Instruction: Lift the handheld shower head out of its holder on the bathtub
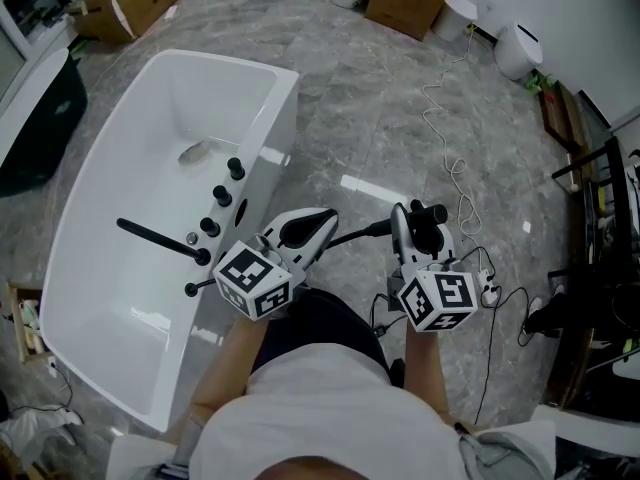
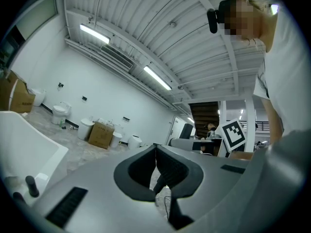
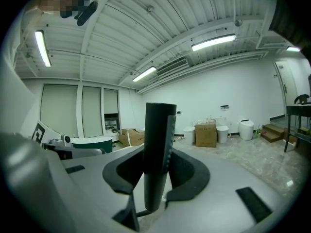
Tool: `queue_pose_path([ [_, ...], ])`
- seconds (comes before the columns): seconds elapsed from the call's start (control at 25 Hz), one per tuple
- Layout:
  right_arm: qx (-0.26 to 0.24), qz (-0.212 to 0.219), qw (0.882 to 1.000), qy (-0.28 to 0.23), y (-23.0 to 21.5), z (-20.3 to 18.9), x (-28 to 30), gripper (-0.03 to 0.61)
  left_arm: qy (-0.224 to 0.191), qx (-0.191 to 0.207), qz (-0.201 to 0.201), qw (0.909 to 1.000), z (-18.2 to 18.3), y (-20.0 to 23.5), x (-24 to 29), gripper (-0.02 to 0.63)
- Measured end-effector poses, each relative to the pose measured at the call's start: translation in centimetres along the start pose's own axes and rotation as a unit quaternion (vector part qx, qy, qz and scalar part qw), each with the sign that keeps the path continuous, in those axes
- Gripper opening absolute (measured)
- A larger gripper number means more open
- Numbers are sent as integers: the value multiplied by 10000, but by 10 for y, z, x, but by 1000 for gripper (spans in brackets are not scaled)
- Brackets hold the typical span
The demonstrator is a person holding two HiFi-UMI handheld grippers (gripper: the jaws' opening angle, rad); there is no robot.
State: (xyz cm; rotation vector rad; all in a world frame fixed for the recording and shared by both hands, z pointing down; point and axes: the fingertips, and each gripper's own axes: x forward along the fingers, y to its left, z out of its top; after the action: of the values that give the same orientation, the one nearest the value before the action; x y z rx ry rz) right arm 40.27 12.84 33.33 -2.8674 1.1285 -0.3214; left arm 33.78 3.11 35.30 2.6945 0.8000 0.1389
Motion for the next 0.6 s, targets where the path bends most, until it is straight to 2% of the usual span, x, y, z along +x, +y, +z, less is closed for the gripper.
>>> queue_pose_path([
  [0.6,24,-44,10000,-15,-4,-1,-1,132,-61,6,68,10000,2,5,-3,11],
])
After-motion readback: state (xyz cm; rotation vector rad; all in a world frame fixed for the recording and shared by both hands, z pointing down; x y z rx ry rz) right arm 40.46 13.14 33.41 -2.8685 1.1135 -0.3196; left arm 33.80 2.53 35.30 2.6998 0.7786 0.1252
